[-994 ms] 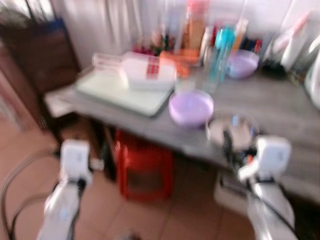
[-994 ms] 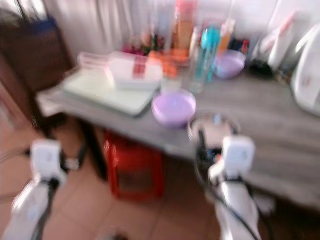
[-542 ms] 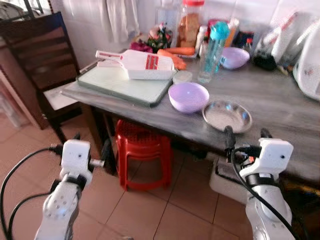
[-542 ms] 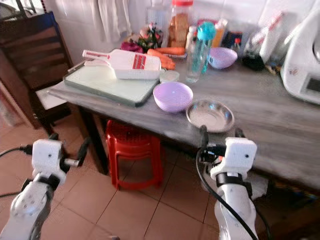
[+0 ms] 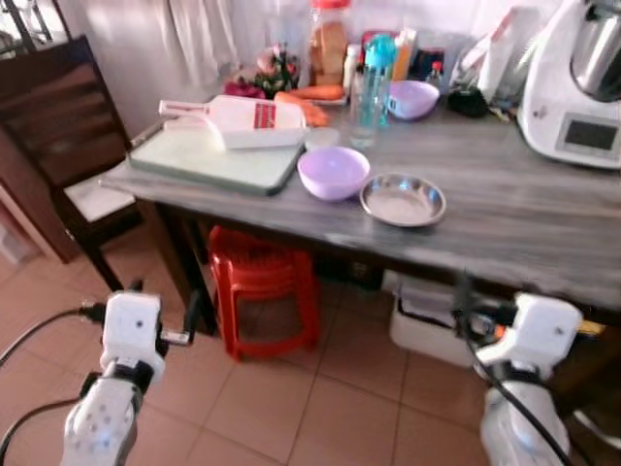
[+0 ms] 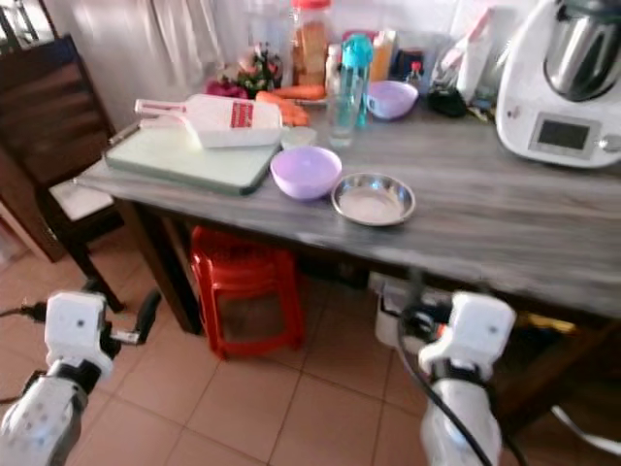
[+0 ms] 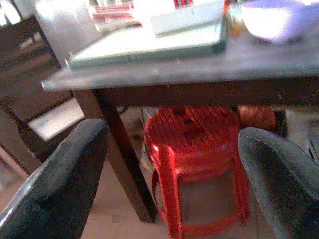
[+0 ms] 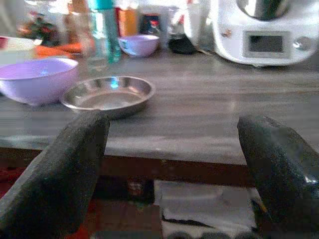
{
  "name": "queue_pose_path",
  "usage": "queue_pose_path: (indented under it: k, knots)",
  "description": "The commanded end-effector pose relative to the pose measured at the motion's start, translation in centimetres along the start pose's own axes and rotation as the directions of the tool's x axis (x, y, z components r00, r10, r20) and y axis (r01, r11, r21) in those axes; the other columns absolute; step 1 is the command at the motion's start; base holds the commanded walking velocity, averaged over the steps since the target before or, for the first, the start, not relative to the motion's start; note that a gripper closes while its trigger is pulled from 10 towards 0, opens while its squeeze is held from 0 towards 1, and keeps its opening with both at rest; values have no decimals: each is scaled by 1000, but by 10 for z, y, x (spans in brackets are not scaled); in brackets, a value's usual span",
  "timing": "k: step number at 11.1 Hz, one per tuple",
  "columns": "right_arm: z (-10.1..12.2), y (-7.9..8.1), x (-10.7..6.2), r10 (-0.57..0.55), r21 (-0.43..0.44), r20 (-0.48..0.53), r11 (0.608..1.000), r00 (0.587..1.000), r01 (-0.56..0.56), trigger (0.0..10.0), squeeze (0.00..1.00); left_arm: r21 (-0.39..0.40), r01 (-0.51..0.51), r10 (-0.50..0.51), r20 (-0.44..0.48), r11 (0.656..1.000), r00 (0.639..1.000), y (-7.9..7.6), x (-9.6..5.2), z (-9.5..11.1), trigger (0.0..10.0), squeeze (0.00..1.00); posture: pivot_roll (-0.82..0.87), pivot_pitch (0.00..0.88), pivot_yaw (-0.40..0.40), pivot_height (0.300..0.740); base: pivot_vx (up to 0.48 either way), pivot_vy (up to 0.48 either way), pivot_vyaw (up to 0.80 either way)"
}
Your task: Setting the table
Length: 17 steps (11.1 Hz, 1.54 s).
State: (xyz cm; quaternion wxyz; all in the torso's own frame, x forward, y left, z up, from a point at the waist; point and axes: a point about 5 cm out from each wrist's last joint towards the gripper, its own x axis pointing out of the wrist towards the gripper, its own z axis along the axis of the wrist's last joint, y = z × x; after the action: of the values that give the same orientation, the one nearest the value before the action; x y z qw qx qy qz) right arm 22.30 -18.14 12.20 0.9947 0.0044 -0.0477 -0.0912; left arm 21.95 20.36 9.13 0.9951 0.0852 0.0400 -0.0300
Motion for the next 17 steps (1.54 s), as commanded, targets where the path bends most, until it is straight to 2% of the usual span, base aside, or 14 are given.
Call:
queue_pose_path:
  k: [1,3,4,8,10,11,12,14,16,17]
  knots:
    - [2,2,-1,37,-13,6,999,999,-37,10000,0,15,29,-30,17,999,999,-8,3,1,10000,0,74,58,5,740,0,0,0]
    - [2,4,0,74,-32,2,997,997,-74,10000,0,0,38,-38,18,999,999,-13,5,-1,10000,0,73,58,-4,740,0,0,0]
    - [2,1,2,73,-29,-2,997,997,-73,10000,0,-19,29,-28,23,999,999,-14,6,0,10000,0,73,58,-16,740,0,0,-494]
    - [-1,6,10,199,-63,-31,978,980,-200,10000,0,-51,25,-22,60,998,998,-21,13,9,10000,0,92,50,-24,740,0,0,-725]
    - [4,8,10,241,-24,-43,970,970,-242,10000,0,-56,35,-31,75,998,997,-24,17,14,10000,0,93,50,-18,740,0,0,-591]
    - [7,17,6,274,7,-40,962,961,-273,10000,0,-66,71,-65,84,995,994,-30,21,16,10000,0,68,45,16,740,0,0,0]
    - [11,20,6,245,16,-20,969,969,-245,10000,0,-59,77,-71,107,995,992,-33,25,20,10000,0,68,45,16,740,0,0,0]
    - [20,21,7,186,37,27,982,982,-187,10000,0,-58,42,-33,146,997,989,-26,30,30,10000,0,60,57,16,740,0,0,0]
    - [25,17,7,125,-16,76,992,989,-124,10000,0,-80,-58,70,159,995,985,-15,26,30,10000,0,58,62,-5,740,0,0,0]
    - [27,14,8,107,-18,81,994,991,-106,10000,0,-86,-68,82,172,994,982,-16,26,34,10000,0,69,68,-19,740,0,0,0]
